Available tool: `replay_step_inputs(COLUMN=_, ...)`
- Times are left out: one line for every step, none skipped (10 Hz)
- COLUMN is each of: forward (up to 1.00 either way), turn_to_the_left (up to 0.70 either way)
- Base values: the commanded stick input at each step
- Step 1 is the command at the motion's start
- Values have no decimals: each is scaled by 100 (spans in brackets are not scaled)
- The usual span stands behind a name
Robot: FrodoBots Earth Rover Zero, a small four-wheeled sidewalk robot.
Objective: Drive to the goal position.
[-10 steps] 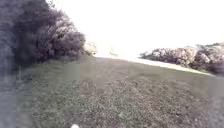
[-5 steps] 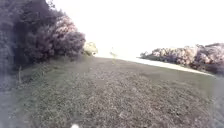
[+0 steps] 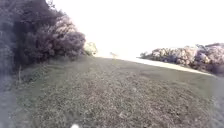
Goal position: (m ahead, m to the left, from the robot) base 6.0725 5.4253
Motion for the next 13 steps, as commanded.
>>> replay_step_inputs(forward=85, turn_to_the_left=0)
replay_step_inputs(forward=85, turn_to_the_left=0)
replay_step_inputs(forward=85, turn_to_the_left=0)
replay_step_inputs(forward=85, turn_to_the_left=0)
replay_step_inputs(forward=85, turn_to_the_left=0)
replay_step_inputs(forward=85, turn_to_the_left=0)
replay_step_inputs(forward=85, turn_to_the_left=0)
replay_step_inputs(forward=85, turn_to_the_left=0)
replay_step_inputs(forward=85, turn_to_the_left=0)
replay_step_inputs(forward=85, turn_to_the_left=0)
replay_step_inputs(forward=85, turn_to_the_left=0)
replay_step_inputs(forward=85, turn_to_the_left=0)
replay_step_inputs(forward=85, turn_to_the_left=0)
